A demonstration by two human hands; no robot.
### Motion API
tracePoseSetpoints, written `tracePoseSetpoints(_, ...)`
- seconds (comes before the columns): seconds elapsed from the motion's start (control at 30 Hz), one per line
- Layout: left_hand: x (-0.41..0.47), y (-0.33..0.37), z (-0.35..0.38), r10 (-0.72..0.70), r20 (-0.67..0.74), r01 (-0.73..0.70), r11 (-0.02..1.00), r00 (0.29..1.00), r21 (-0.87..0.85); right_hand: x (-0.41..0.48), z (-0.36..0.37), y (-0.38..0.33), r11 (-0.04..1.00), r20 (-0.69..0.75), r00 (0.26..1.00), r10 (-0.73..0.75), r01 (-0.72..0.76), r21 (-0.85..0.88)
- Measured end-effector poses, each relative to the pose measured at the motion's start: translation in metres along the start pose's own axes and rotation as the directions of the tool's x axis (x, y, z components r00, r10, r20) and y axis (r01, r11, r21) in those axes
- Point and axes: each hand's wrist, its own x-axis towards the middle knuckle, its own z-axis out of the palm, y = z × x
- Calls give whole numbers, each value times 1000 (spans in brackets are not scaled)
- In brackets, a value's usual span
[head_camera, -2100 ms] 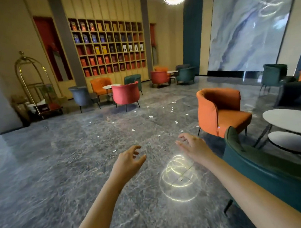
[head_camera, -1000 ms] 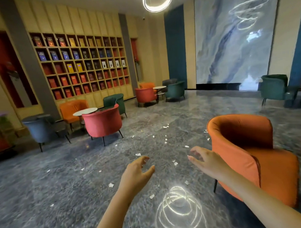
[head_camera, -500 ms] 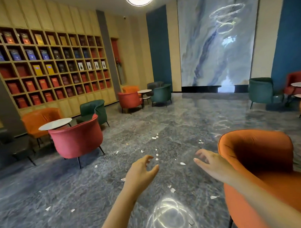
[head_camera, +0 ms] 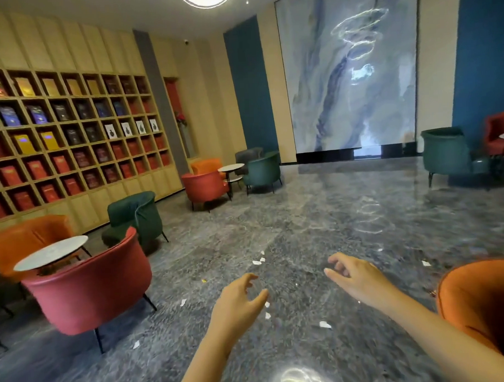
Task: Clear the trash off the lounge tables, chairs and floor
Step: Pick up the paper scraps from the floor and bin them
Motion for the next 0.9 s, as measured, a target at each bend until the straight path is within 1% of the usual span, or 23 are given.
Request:
tracePoseSetpoints(0.1,77,-23,-3,-10,-13,10,1000,1000,7,77,9,5,1000,23,1000,15,-15,0)
tracePoseSetpoints(0.27,201,-79,15,-35,-24,33,998,999,-55,201,43,28,999,48,998,49,-49,-9)
tracePoseSetpoints(0.37,285,-109,29,-23,-11,22,996,1000,-87,283,68,39,997,39,997,69,-68,-20)
tracePoseSetpoints(0.5,402,-140,31,-14,2,14,993,1000,-118,400,92,37,994,49,993,111,-110,-25)
tracePoseSetpoints(0.67,544,-166,30,-16,16,19,987,1000,-157,525,108,50,984,74,982,175,-177,21)
tracePoseSetpoints(0.77,618,-180,45,-14,30,19,982,999,-185,589,118,68,973,89,971,223,-226,34)
tracePoseSetpoints(0.9,709,-206,80,-41,61,53,976,997,-209,682,141,103,969,105,964,245,-248,16)
